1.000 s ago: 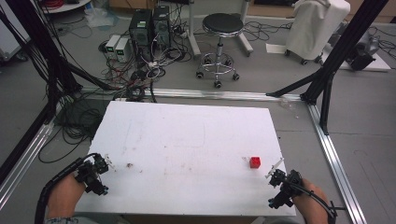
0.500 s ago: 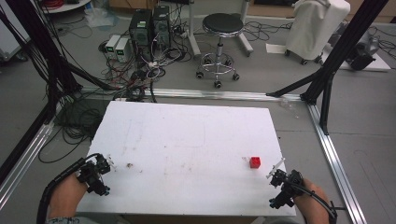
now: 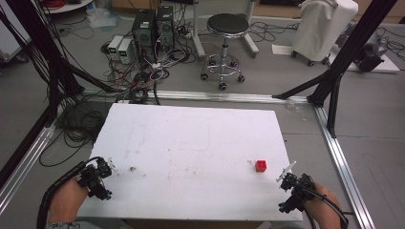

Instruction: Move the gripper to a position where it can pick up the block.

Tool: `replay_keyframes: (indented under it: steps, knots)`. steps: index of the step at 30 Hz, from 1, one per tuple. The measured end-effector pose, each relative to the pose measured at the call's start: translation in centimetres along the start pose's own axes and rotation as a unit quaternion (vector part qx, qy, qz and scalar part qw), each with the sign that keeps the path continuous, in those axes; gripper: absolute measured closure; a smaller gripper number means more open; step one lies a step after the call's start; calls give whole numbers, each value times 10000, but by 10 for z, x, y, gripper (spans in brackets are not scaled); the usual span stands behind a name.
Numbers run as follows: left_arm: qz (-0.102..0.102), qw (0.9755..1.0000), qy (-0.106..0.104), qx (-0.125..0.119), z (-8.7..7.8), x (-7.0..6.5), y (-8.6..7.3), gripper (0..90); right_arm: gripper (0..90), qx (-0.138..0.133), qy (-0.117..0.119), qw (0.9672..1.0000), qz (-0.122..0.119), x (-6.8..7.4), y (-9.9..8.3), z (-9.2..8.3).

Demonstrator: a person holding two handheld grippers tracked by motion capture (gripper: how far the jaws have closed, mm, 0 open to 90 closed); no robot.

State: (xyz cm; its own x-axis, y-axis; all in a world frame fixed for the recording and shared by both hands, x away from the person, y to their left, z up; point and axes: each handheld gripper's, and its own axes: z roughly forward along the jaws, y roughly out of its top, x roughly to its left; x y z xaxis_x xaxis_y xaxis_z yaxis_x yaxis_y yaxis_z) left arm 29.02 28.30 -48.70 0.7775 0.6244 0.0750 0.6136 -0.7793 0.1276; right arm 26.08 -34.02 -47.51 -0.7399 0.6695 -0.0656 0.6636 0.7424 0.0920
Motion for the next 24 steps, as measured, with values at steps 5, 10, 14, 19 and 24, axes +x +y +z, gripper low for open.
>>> replay_keyframes:
  steps: [5,10,14,19,24]
  knots:
    - [-18,10000,-11,-6,0,0,0,231,51,-32,-6,9999,-142,-12,5,-4]
    - [-10,10000,-1,-15,0,0,-1,231,50,-10,-61,9993,-382,-22,12,-6]
    - [4,10000,3,-16,0,1,-1,231,50,-2,-108,9974,-706,-30,19,-8]
    - [-14,10000,-13,-14,1,1,-1,231,50,51,95,9933,-1153,-37,30,-10]
    - [-30,10000,-21,-36,2,1,-1,231,50,24,116,9897,-1429,-45,45,-12]
